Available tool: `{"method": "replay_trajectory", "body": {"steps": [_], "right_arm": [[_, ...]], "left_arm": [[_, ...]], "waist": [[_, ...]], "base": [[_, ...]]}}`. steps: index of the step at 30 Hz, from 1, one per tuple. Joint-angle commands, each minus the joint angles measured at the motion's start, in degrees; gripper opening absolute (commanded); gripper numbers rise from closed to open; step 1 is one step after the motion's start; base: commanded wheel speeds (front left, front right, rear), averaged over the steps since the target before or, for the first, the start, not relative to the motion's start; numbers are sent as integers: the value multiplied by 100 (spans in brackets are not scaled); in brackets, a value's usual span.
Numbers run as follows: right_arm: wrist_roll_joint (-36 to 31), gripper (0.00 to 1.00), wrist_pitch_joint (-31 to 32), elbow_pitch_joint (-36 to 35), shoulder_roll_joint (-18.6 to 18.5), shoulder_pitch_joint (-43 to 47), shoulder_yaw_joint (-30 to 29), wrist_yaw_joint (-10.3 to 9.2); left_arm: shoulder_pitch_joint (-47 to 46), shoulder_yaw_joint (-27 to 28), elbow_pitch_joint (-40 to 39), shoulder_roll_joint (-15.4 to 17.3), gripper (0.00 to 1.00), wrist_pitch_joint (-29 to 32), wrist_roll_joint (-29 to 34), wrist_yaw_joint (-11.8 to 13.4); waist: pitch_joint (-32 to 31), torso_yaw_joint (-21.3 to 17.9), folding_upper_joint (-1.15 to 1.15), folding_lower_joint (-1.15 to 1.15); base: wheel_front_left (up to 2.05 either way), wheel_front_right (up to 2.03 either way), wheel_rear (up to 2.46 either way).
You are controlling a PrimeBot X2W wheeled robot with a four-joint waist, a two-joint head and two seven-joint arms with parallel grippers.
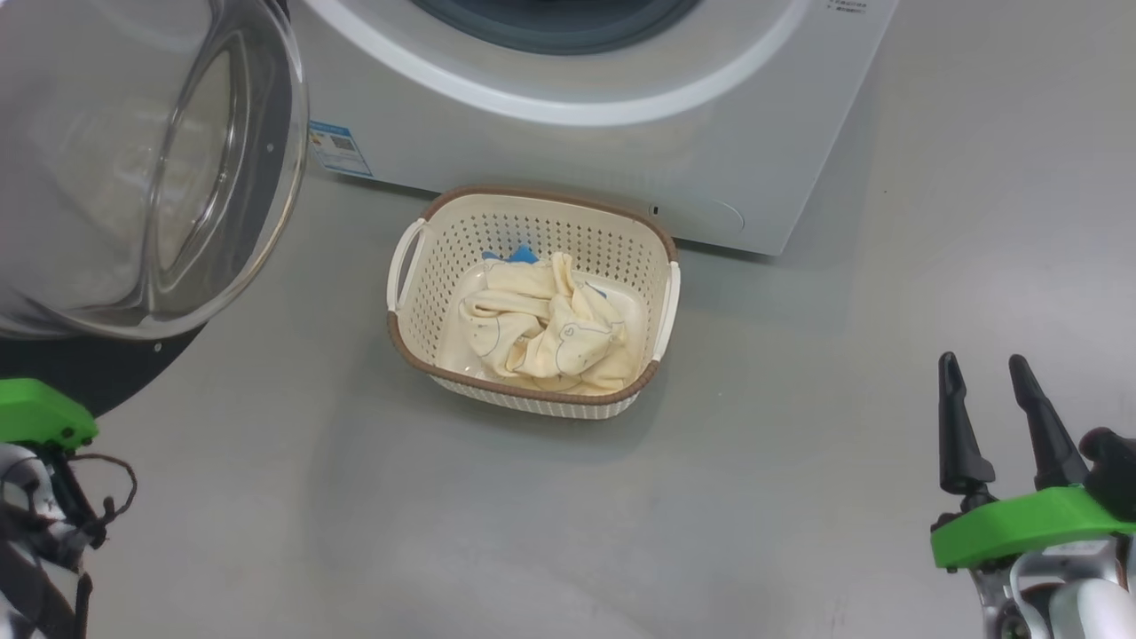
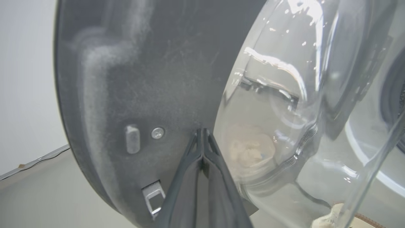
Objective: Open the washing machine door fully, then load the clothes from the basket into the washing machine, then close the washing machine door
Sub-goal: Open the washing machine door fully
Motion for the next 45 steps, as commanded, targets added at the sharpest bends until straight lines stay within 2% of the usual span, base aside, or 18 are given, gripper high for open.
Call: {"method": "replay_trajectory", "body": {"steps": [1, 13, 18, 31, 36, 37, 41, 42, 43, 45], "right_arm": [[-27, 100, -2, -204, -48, -185, 112, 21], [-38, 100, -2, -172, -48, -240, 150, 21], [-79, 100, 18, -188, -48, -252, 148, 21], [-262, 100, 69, -246, -48, -260, 67, 21], [-279, 100, 67, -280, -48, -240, 63, 21], [-278, 100, 65, -296, -48, -226, 70, 21], [-273, 100, 50, -328, -48, -190, 111, 21], [-272, 100, 49, -335, -48, -174, 119, 21], [-272, 100, 51, -339, -48, -156, 131, 21], [-272, 100, 55, -345, -48, -117, 164, 21]], "left_arm": [[-304, 310, -95, 384, 0, -55, 80, 401], [-526, 719, 150, 422, 0, -55, 395, 148], [-449, 869, -5, 350, 0, -56, 541, 35], [239, 1043, -980, -200, 0, -56, 908, -29], [682, 999, -1538, -385, 0, -56, 1015, -178], [878, 909, -1809, -500, 15, -56, 1080, -225], [1286, 646, -2352, -724, 46, -56, 1210, -303], [1371, 550, -2448, -758, 66, -45, 1232, -353], [1447, 463, -2527, -785, 81, -23, 1254, -394], [1582, 285, -2664, -842, 100, 7, 1296, -478]], "waist": [[18, -10, 0, 0], [39, -81, 0, 0], [67, -103, 0, 0], [-33, -93, 0, 0], [-99, -108, 0, 0], [-130, -126, 0, 0], [-222, -188, 0, 0], [-251, -206, 0, 0], [-281, -225, 0, 0], [-340, -280, 0, 0]], "base": [[0, 0, 0], [0, 0, 0], [0, 0, 0], [0, 0, 0], [0, 0, 0], [0, 0, 0], [0, 0, 0], [0, 0, 0], [0, 0, 0], [0, 0, 0]]}}
